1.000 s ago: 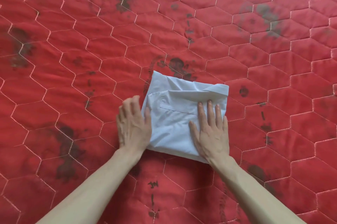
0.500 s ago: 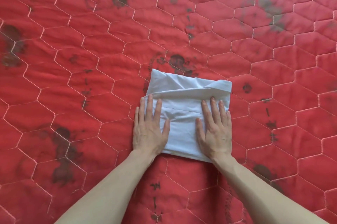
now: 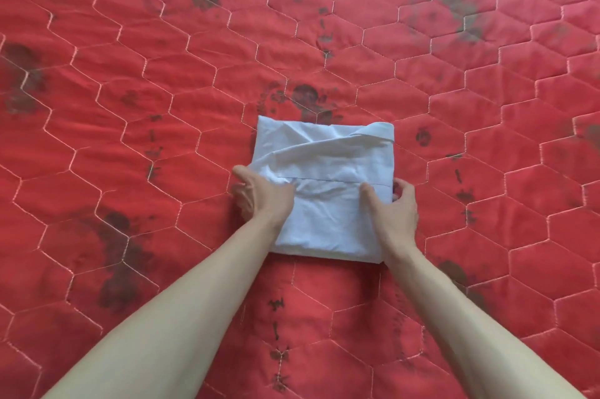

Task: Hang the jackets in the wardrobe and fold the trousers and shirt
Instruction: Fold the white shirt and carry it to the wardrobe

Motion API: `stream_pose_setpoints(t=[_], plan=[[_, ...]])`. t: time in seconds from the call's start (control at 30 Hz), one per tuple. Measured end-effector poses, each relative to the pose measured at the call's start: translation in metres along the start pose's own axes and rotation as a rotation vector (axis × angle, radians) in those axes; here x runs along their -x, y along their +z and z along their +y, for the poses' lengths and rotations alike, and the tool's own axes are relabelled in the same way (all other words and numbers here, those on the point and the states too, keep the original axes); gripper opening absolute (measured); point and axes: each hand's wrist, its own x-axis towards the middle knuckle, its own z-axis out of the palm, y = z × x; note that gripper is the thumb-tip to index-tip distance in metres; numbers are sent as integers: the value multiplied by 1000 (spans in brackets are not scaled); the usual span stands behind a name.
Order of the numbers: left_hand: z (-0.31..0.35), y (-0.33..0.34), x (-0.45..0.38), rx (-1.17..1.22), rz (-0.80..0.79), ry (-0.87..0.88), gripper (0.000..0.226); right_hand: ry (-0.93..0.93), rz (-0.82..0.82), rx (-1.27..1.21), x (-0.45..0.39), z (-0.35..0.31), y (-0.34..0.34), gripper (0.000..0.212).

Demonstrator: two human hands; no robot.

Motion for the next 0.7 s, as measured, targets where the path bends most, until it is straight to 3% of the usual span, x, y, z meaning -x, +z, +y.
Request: stream_pose_setpoints(t=[0.13,0.2,0.27,0.37,0.5,0.7], plan=[[-3,-10,-9,109,-178,-161,110,274,-367,-257,-13,-9,-13,31],[-10,-18,-15,160,-262,-149,82,311,-493,-325,-19,-4,-21,30],[-18,-28,-19,222,-443,-135,60,317,-529,-357,-21,5,-28,29],[-30,-38,-19,325,-659,-139,53,293,-509,-314,-20,21,-32,23],[-40,-40,-9,377,-692,-199,49,305,-601,-324,-9,13,-36,43],[-50,-67,31,429,-649,-200,49,402,-777,-381,22,-2,-70,42]])
